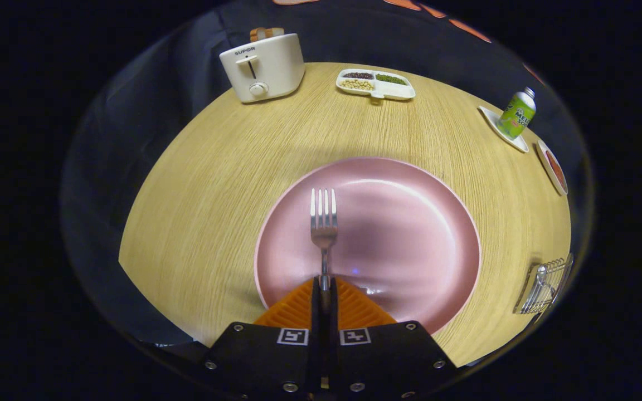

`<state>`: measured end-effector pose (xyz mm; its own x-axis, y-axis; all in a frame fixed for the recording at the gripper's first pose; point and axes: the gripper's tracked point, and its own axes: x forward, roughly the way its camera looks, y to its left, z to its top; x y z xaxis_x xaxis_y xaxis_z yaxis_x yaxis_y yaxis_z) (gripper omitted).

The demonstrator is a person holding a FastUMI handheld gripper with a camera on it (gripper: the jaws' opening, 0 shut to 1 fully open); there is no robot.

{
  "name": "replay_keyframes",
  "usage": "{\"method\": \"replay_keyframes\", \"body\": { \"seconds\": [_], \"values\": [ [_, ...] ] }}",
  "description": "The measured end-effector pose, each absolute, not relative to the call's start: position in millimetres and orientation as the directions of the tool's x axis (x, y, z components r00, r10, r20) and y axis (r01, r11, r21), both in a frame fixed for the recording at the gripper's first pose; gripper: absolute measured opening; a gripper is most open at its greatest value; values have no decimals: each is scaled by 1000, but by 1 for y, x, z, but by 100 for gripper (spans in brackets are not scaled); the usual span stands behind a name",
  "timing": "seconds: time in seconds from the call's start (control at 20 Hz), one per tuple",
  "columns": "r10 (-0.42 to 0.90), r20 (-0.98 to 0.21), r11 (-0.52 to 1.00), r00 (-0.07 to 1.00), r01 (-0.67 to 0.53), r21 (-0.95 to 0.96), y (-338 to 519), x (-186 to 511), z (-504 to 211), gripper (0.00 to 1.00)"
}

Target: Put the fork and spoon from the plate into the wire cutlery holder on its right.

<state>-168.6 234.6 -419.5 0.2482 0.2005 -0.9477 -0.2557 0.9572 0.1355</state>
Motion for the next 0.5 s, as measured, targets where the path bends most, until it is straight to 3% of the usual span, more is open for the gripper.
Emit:
{"method": "replay_keyframes", "body": {
  "seconds": [0.5],
  "values": [
    [203,-898,975,390,-163,149,167,-135,-365,5]
  ]
}}
